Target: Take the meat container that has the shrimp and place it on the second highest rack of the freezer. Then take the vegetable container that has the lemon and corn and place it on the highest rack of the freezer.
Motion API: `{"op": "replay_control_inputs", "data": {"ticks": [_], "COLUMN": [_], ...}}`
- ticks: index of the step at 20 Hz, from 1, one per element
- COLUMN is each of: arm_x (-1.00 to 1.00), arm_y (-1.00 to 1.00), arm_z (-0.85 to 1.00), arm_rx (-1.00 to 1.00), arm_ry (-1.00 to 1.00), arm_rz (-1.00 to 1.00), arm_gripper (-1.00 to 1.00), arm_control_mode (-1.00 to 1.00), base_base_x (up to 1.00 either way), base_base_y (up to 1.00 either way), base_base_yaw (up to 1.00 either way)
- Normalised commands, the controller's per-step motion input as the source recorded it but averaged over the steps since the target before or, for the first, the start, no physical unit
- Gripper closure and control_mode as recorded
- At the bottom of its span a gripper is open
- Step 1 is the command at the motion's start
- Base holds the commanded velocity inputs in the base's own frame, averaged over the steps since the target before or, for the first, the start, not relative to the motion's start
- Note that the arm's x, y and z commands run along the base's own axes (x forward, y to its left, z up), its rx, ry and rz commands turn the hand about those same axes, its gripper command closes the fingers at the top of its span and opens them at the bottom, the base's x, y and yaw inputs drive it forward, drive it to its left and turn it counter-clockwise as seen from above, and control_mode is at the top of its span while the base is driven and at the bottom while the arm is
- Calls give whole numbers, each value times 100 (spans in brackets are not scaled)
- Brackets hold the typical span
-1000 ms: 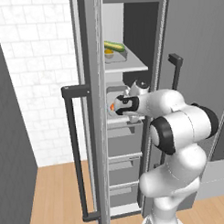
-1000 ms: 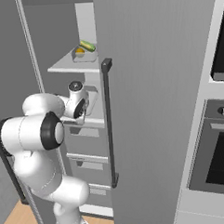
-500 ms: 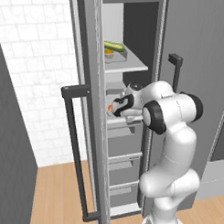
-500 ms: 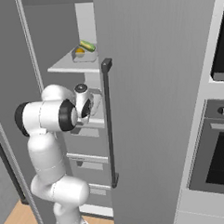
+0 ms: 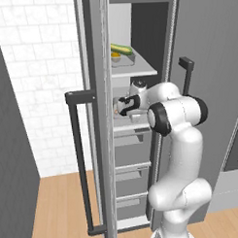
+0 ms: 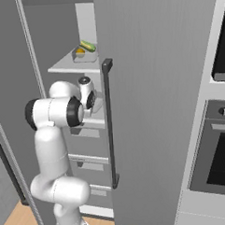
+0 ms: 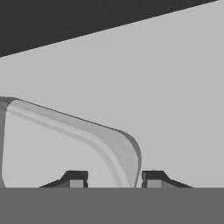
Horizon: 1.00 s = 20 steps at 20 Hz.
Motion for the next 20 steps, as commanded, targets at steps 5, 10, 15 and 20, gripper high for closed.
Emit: {"op": "replay_control_inputs", "data": {"ticks": [5,10,15,20], "arm_x": [-41,-67,-39,-35], "arm_y": [-2,1,7,1], "arm_z": [-26,3,95,69], "arm_rx": [-1,0,0,0], "arm_ry": [-3,-12,-23,-16], "arm_rz": [-1,0,0,0], "arm_gripper": [-100,-100,-100,-100], "arm_control_mode": [-100,-100,-100,-100], "base_base_x": [0,0,0,0], "base_base_y": [0,0,0,0], "base_base_yaw": [0,0,0,0]}}
